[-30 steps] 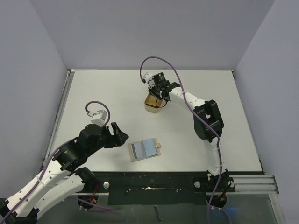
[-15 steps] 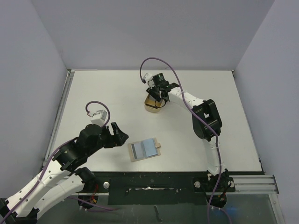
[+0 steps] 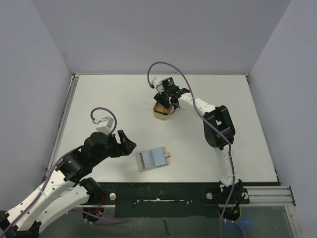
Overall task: Put the credit cards into the card holder
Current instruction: Pick up the credit card from the storage box.
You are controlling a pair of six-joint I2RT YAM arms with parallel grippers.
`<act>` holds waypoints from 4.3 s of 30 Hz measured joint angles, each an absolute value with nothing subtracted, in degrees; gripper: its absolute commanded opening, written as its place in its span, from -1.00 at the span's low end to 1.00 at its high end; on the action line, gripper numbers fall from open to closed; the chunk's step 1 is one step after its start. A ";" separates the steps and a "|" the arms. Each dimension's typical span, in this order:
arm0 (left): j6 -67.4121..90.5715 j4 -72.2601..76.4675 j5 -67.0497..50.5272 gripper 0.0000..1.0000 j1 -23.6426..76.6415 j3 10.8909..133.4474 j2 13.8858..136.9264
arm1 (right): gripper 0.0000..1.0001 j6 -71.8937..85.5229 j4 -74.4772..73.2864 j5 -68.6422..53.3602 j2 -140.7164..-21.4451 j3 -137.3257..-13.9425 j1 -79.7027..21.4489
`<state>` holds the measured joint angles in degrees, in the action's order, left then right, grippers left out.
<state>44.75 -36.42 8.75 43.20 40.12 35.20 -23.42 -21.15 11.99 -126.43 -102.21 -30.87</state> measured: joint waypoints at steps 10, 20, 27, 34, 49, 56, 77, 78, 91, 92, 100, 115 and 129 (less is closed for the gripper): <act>44.75 -36.42 8.82 0.48 43.20 40.12 35.31 | 0.56 -25.32 -20.64 11.99 -128.73 -102.54 -31.16; 44.73 -36.42 9.02 0.48 43.20 40.12 35.55 | 0.36 -26.06 -19.55 14.06 -130.10 -104.09 -31.20; 44.73 -36.42 9.02 0.48 43.20 40.12 35.83 | 0.18 -26.17 -18.72 15.57 -130.10 -104.09 -31.16; 44.73 -36.42 9.02 0.48 43.20 40.12 35.68 | 0.02 -26.20 -18.70 15.57 -130.10 -104.09 -31.18; 44.75 -36.42 9.02 0.48 43.20 40.12 35.03 | -0.29 -26.50 -18.48 16.32 -130.06 -104.42 -31.18; 44.75 -36.42 9.02 0.48 43.20 40.12 34.87 | -0.43 -26.50 -18.52 16.53 -130.06 -104.71 -31.16; 44.75 -36.42 9.02 0.48 43.20 40.12 34.96 | -0.65 -25.69 -18.46 16.86 -129.60 -104.79 -31.05; 44.75 -36.40 9.02 0.48 43.20 40.12 35.00 | -0.64 -25.52 -18.48 16.84 -129.54 -104.79 -31.05; 44.80 -36.42 9.02 0.48 43.20 40.12 35.11 | -0.94 -24.77 -18.90 15.33 -127.63 -104.77 -30.48; 44.80 -36.42 9.02 0.48 43.20 40.12 35.11 | -1.00 -24.69 -19.03 15.11 -127.61 -104.77 -30.46; 44.84 -36.36 8.97 0.47 43.20 40.10 35.33 | -1.00 -21.69 -20.51 11.79 -123.39 -101.82 -30.44; 53.17 -29.80 5.28 0.26 43.18 36.23 34.87 | -1.00 1.04 -17.43 -2.79 -95.37 -77.97 -36.10; 62.54 -11.77 2.11 -0.05 43.18 30.44 32.12 | -1.00 37.95 15.88 -21.71 -67.55 -43.24 -44.75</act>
<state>62.54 -11.77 2.11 43.18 30.44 32.12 37.95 15.88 -21.71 -67.55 -43.24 -44.75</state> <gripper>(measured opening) 0.501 0.029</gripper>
